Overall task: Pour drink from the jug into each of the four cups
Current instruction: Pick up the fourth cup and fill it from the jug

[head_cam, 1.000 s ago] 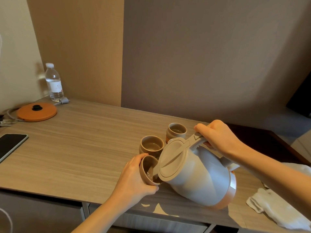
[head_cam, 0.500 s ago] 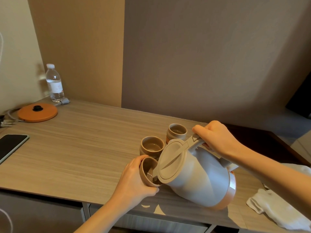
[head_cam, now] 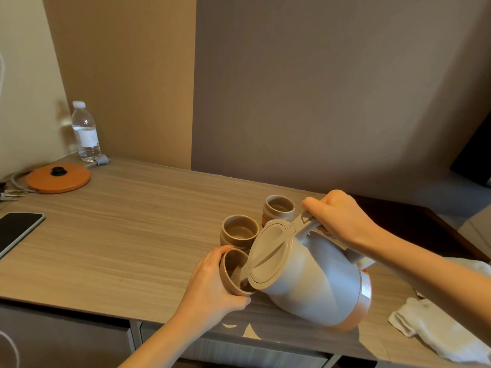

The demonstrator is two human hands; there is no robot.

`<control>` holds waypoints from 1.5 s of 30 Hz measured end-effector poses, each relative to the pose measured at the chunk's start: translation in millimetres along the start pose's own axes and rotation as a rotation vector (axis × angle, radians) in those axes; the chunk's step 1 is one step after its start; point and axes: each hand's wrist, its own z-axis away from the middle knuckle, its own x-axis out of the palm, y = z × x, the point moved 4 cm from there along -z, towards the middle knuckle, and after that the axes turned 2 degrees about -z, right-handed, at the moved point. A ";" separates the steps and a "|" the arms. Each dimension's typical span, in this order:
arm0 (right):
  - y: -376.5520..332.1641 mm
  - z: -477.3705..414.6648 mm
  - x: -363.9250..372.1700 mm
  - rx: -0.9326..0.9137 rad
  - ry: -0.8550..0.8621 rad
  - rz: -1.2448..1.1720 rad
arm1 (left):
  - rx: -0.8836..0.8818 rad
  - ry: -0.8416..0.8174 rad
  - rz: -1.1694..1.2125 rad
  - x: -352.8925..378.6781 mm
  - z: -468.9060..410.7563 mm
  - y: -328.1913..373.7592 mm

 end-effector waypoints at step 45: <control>-11.4 -0.9 -15.1 -0.082 0.025 0.086 | -0.013 -0.010 0.087 9.3 2.6 15.5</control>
